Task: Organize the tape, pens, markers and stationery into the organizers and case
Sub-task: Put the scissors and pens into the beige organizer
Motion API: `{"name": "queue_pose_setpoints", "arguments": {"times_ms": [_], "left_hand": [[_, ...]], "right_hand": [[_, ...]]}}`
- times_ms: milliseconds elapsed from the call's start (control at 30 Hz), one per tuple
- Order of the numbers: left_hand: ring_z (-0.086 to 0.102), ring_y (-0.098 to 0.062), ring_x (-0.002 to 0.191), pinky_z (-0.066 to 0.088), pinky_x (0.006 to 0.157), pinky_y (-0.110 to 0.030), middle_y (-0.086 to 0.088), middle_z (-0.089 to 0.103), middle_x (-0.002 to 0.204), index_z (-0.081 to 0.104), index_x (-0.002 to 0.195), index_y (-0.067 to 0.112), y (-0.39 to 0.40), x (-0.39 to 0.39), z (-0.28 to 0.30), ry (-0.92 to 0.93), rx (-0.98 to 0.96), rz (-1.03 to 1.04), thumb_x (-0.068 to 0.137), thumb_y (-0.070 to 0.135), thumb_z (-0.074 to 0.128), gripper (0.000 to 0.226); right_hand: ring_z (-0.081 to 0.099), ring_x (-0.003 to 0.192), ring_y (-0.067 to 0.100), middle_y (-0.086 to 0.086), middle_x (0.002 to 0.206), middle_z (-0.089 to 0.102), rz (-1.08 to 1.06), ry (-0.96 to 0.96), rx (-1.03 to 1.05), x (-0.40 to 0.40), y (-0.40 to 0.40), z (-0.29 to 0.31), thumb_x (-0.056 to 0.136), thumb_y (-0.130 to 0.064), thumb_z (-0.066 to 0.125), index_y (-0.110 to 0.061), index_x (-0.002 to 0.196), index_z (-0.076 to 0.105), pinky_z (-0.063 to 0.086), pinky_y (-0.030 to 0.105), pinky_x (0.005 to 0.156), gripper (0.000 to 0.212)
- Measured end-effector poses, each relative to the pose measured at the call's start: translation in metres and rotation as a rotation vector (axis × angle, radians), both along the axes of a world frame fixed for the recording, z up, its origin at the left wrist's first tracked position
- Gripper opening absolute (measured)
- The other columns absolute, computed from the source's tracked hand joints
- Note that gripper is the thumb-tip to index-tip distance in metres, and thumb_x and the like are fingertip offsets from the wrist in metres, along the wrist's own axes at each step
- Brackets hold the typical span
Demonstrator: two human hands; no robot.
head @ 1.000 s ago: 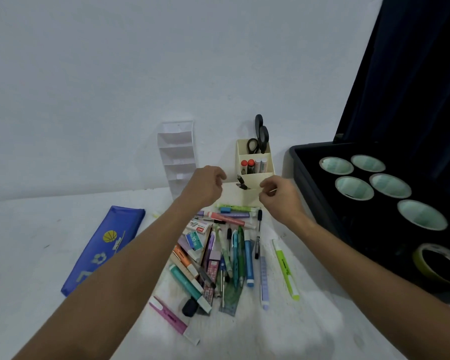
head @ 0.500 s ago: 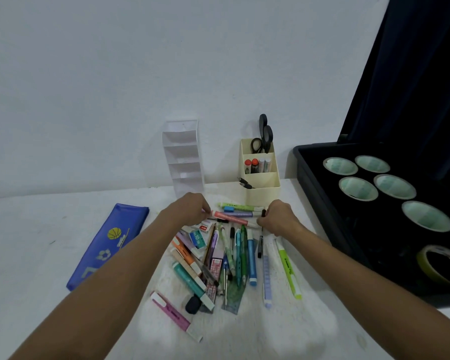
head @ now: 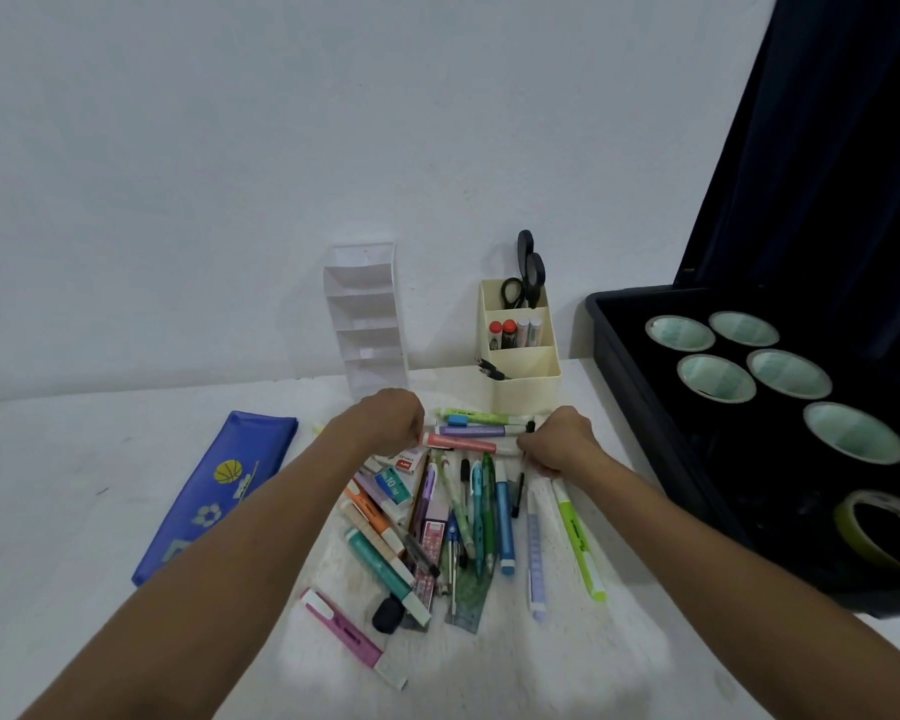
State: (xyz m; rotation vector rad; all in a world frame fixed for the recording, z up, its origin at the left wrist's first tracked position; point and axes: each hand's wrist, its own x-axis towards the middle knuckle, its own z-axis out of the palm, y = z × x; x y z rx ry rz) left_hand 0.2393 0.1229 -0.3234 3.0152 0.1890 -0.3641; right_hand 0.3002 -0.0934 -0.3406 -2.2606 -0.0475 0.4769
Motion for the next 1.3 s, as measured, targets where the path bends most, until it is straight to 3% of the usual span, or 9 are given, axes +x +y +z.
{"name": "queue_pose_setpoints", "arguments": {"times_ms": [200, 367, 533, 633, 733, 800, 900, 1000, 1300], "left_hand": [[0.061, -0.024, 0.088, 0.052, 0.078, -0.034, -0.01, 0.064, 0.106, 0.065, 0.104, 0.01, 0.002, -0.001, 0.032, -0.104, 0.187, -0.037, 0.087, 0.002, 0.057, 0.021], [0.055, -0.022, 0.103, 0.045, 0.085, -0.028, -0.008, 0.059, 0.116, 0.058, 0.128, 0.019, 0.0, 0.001, 0.066, -0.17, 0.004, -0.05, 0.091, 0.003, 0.054, 0.04], [0.057, -0.017, 0.08, 0.045, 0.067, -0.024, 0.0, 0.064, 0.09, 0.063, 0.103, 0.018, -0.025, 0.0, 0.092, -0.344, -0.261, -0.034, 0.084, 0.013, 0.061, 0.02], [0.062, -0.02, 0.081, 0.05, 0.068, -0.028, 0.001, 0.065, 0.086, 0.059, 0.087, 0.018, -0.044, 0.008, 0.105, -0.474, -0.398, -0.006, 0.078, 0.014, 0.065, 0.011], [0.065, -0.015, 0.077, 0.05, 0.071, -0.024, 0.002, 0.067, 0.082, 0.061, 0.086, 0.018, -0.061, 0.018, 0.116, -0.605, -0.493, 0.024, 0.079, 0.013, 0.065, 0.009], [0.066, -0.013, 0.075, 0.049, 0.07, -0.019, 0.003, 0.07, 0.08, 0.064, 0.086, 0.018, -0.071, 0.026, 0.117, -0.653, -0.524, 0.029, 0.08, 0.015, 0.066, 0.008], [0.066, -0.014, 0.074, 0.047, 0.066, -0.017, 0.002, 0.07, 0.077, 0.07, 0.089, 0.016, -0.082, 0.036, 0.107, -0.64, -0.495, 0.043, 0.08, 0.017, 0.068, 0.009], [0.061, -0.014, 0.072, 0.047, 0.066, -0.02, -0.002, 0.07, 0.081, 0.072, 0.089, 0.015, -0.088, 0.042, 0.092, -0.63, -0.476, 0.093, 0.081, 0.017, 0.067, 0.01], [0.06, -0.016, 0.076, 0.047, 0.069, -0.021, -0.005, 0.072, 0.095, 0.075, 0.1, 0.012, -0.092, 0.05, 0.07, -0.534, -0.441, 0.102, 0.084, 0.012, 0.061, 0.021]], "right_hand": [[0.057, 0.056, 0.019, 0.01, 0.07, 0.064, -0.015, -0.102, 0.094, -0.004, -0.004, 0.021, 0.081, -0.025, 0.065, -0.001, 0.08, 0.067, 0.045, 0.022, 0.043, 0.025], [0.062, 0.068, 0.022, 0.007, 0.076, 0.065, 0.019, -0.163, 0.186, -0.007, -0.005, 0.044, 0.083, -0.026, 0.064, -0.006, 0.081, 0.066, 0.052, 0.029, 0.051, 0.02], [0.065, 0.073, 0.02, 0.007, 0.083, 0.068, 0.029, -0.247, 0.293, -0.003, -0.007, 0.069, 0.083, -0.021, 0.065, -0.013, 0.081, 0.063, 0.054, 0.028, 0.052, 0.009], [0.065, 0.075, 0.019, 0.005, 0.086, 0.066, 0.013, -0.324, 0.338, 0.006, -0.011, 0.085, 0.083, -0.022, 0.068, -0.014, 0.087, 0.063, 0.056, 0.031, 0.057, 0.01], [0.067, 0.079, 0.022, 0.002, 0.084, 0.067, -0.01, -0.452, 0.385, 0.018, -0.018, 0.097, 0.079, -0.022, 0.071, -0.018, 0.083, 0.063, 0.059, 0.039, 0.067, 0.01], [0.066, 0.076, 0.018, -0.001, 0.083, 0.067, 0.005, -0.539, 0.367, 0.023, -0.021, 0.1, 0.079, -0.02, 0.071, -0.016, 0.085, 0.064, 0.058, 0.035, 0.068, 0.01], [0.062, 0.072, 0.012, 0.001, 0.085, 0.068, 0.051, -0.631, 0.302, 0.026, -0.02, 0.096, 0.081, -0.017, 0.07, -0.009, 0.091, 0.068, 0.049, 0.016, 0.062, 0.013], [0.062, 0.072, 0.012, 0.005, 0.091, 0.068, 0.079, -0.641, 0.24, 0.03, -0.018, 0.082, 0.084, -0.018, 0.068, -0.008, 0.096, 0.068, 0.047, 0.012, 0.058, 0.016], [0.066, 0.075, 0.018, 0.007, 0.093, 0.07, 0.12, -0.632, 0.108, 0.036, -0.009, 0.057, 0.092, -0.015, 0.056, -0.015, 0.101, 0.07, 0.059, 0.037, 0.067, 0.017]]}}
